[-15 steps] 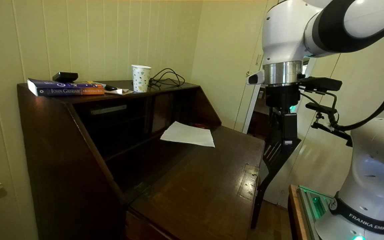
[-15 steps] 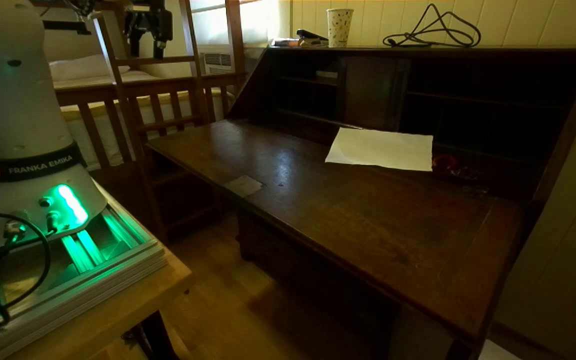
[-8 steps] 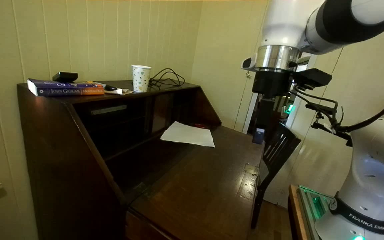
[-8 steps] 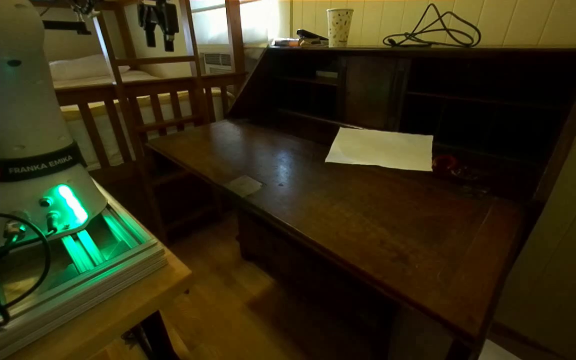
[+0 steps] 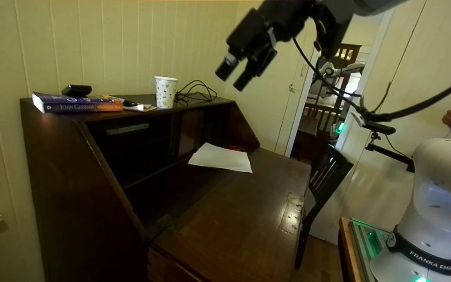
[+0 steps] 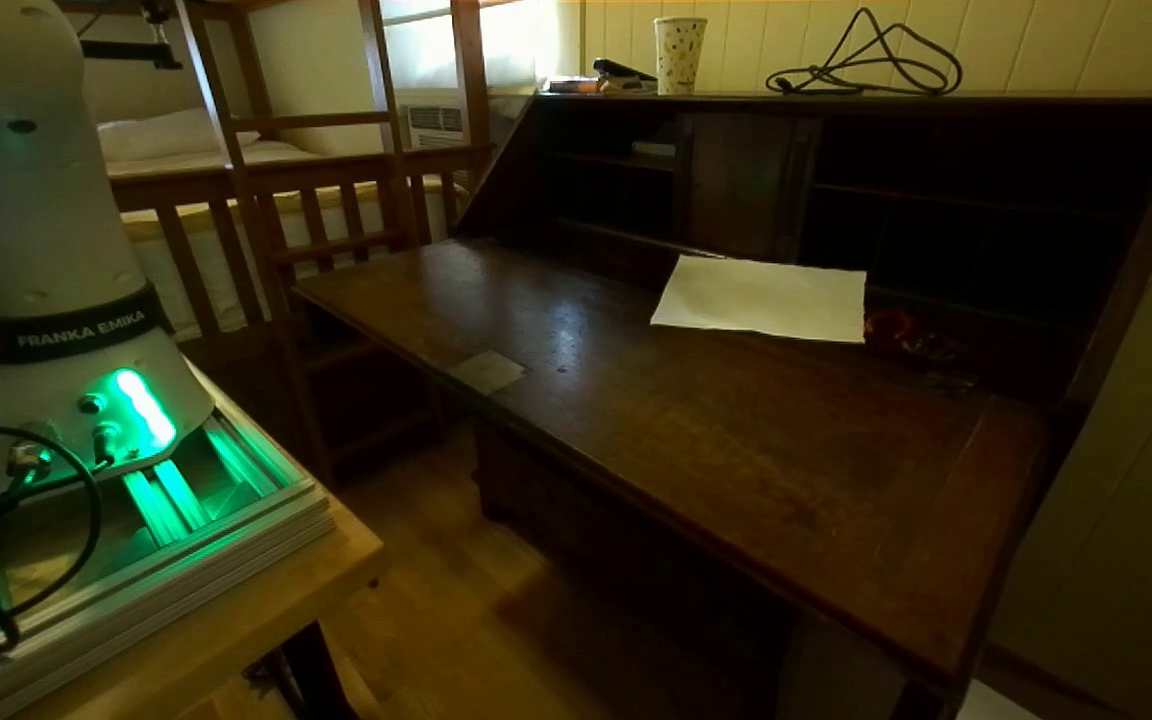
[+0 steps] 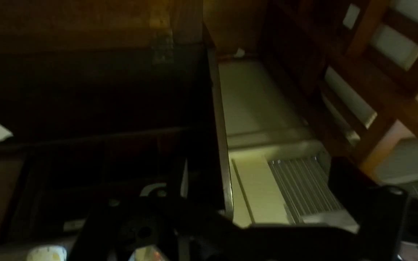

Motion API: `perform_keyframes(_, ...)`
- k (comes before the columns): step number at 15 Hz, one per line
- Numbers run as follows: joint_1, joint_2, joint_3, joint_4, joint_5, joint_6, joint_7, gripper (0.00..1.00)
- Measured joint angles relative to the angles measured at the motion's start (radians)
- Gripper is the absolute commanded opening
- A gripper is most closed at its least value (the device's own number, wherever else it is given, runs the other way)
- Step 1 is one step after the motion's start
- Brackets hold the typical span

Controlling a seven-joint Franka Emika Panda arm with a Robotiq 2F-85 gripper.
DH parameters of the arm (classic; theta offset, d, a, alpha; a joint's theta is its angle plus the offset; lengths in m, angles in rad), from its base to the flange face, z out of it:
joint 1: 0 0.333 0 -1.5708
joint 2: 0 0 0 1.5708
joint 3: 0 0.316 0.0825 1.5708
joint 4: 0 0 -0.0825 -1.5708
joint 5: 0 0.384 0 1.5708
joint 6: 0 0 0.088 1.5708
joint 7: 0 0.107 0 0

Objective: Take the book off of the shelf and place it the desk

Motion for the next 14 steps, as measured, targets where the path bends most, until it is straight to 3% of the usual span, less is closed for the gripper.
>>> perform_keyframes(4,-0.072,0.134,0.031,0.234,-0.191,0.039,0.042,1.0)
perform_keyframes(6,-0.087,0.19,0.025,0.322,-0.234,0.027,0.063,1.0)
perform_keyframes(12,-0.069,0.187,0.018,0.305,-0.234,0.027,0.062,1.0)
perform_keyframes(14,-0.085,0.196,0.025,0.311,-0.333,0.037,0.144,1.0)
